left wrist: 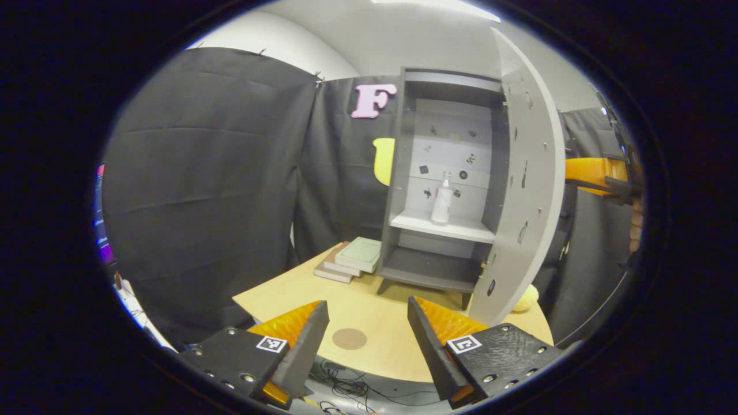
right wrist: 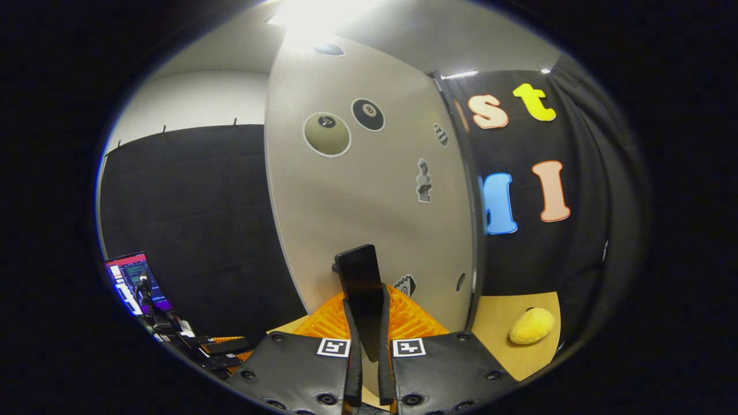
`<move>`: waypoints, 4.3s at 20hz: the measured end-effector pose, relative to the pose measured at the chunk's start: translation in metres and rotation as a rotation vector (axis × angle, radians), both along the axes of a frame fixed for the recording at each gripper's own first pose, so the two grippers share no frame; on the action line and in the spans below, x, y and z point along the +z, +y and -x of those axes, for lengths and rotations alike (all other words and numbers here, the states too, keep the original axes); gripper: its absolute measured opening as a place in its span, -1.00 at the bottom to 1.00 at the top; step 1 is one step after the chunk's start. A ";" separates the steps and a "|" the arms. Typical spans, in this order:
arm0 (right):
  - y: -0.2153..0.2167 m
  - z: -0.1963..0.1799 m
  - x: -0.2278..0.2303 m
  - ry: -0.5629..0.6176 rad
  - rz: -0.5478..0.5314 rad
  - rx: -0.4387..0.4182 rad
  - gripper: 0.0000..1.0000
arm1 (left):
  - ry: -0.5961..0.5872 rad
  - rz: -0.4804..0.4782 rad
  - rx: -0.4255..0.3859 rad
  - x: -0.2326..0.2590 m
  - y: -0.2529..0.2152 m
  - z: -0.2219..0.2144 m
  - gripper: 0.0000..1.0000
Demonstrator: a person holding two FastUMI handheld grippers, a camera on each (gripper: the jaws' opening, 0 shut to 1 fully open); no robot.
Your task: Open the cabinet door with the right hand, grasp the bottle in the cabinet with the left hand and place it on the coaster, then close the cabinet door with the right hand.
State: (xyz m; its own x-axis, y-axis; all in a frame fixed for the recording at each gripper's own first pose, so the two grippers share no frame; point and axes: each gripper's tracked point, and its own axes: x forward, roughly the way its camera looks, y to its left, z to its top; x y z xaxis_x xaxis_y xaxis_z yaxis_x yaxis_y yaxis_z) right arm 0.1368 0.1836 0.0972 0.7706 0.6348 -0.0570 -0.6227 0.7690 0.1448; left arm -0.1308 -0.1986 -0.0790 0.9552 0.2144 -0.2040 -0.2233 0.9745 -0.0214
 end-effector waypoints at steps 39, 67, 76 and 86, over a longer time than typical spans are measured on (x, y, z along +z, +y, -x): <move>-0.192 0.006 -0.002 0.050 -0.090 -1.122 -0.87 | -0.178 0.173 -0.654 0.099 0.051 -0.302 0.66; -0.300 -0.141 -0.082 0.191 -0.013 -1.123 0.96 | -0.169 0.014 -0.646 0.095 -0.110 -0.551 0.69; -0.304 -0.161 -0.085 0.191 -0.034 -1.075 0.96 | -0.149 0.028 -0.626 0.074 -0.110 -0.558 0.60; -0.302 -0.169 -0.090 0.186 -0.051 -1.026 0.96 | -0.196 0.038 -0.648 0.093 -0.101 -0.517 0.42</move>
